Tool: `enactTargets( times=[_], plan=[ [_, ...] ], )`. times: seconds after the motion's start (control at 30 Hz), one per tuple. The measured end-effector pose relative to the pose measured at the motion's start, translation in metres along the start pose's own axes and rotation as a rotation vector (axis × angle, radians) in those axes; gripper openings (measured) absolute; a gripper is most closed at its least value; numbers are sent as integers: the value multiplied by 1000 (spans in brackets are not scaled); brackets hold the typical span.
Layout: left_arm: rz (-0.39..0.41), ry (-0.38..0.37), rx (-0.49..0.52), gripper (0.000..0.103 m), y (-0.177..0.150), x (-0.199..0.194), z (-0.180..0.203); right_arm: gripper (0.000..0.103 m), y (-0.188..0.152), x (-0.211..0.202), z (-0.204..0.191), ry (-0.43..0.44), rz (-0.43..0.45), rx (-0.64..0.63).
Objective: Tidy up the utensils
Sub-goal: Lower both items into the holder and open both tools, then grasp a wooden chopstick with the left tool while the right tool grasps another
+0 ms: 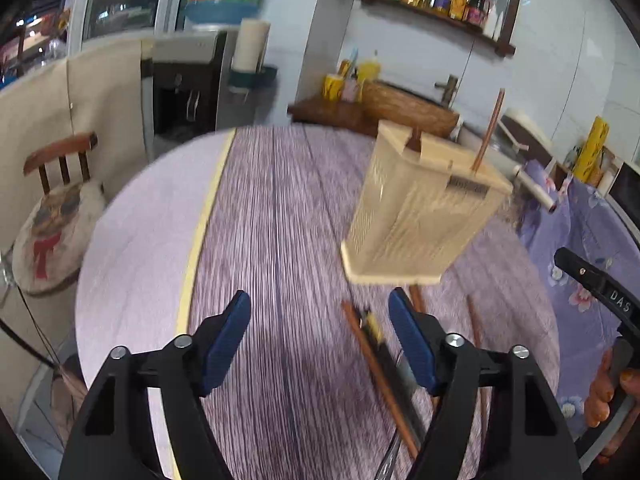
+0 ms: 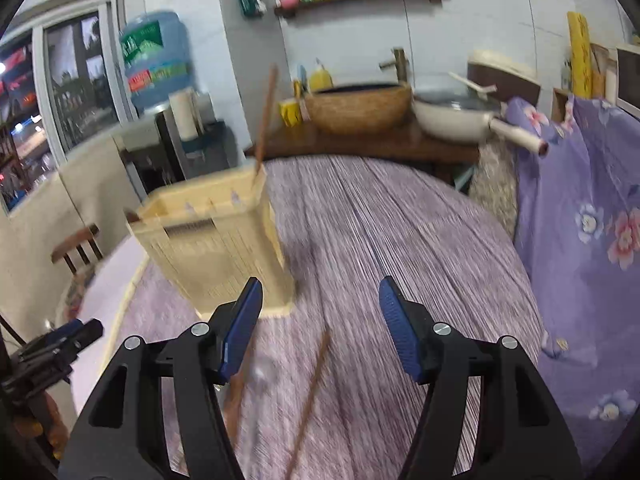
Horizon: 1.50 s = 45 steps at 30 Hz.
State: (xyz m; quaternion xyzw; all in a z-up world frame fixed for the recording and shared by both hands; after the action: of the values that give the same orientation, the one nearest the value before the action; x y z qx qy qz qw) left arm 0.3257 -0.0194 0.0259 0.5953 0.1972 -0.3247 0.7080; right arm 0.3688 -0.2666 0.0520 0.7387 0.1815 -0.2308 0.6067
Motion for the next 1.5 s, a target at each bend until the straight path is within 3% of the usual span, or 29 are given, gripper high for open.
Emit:
enactTargets(
  times=[0.13, 0.23, 0.4, 0.53, 0.9, 1.1, 1.2, 1.5],
  plan=[
    [-93, -30, 45, 56, -32, 13, 11, 61, -45, 13, 6, -11, -106, -5],
    [-135, -64, 72, 55, -50, 16, 22, 61, -68, 15, 5, -30, -134, -21],
    [-151, -47, 119, 51, -60, 25, 31, 61, -89, 18, 1, -29, -167, -33],
    [-154, -25, 77, 46, -53, 34, 24, 61, -88, 22, 0, -38, -179, -33],
    [-151, 37, 133, 45, -62, 49, 33, 61, -95, 41, -15, -45, -233, -68],
    [-170, 79, 121, 43, -61, 48, 8, 61, -97, 40, -10, -62, -234, -76],
    [-167, 69, 69, 42, -58, 41, -8, 61, -97, 40, -5, -65, -236, -56],
    [-145, 71, 66, 43, -47, 38, -2, 50, -87, 49, -5, -90, -230, -20]
  ],
)
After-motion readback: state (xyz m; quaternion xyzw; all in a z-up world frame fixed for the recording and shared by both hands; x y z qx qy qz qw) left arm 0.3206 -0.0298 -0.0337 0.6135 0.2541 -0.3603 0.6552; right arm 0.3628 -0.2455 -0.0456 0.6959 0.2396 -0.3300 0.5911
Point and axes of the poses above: each gripper's, at about its wrist camera, not at the fingertips, and x roughly the way its jaws point, z to its right, y to its top, the point moved 4 cm from there along x, roughly the way its jaws point, and after that the axes turned 1 degree about -x, right-handed, at the moved point
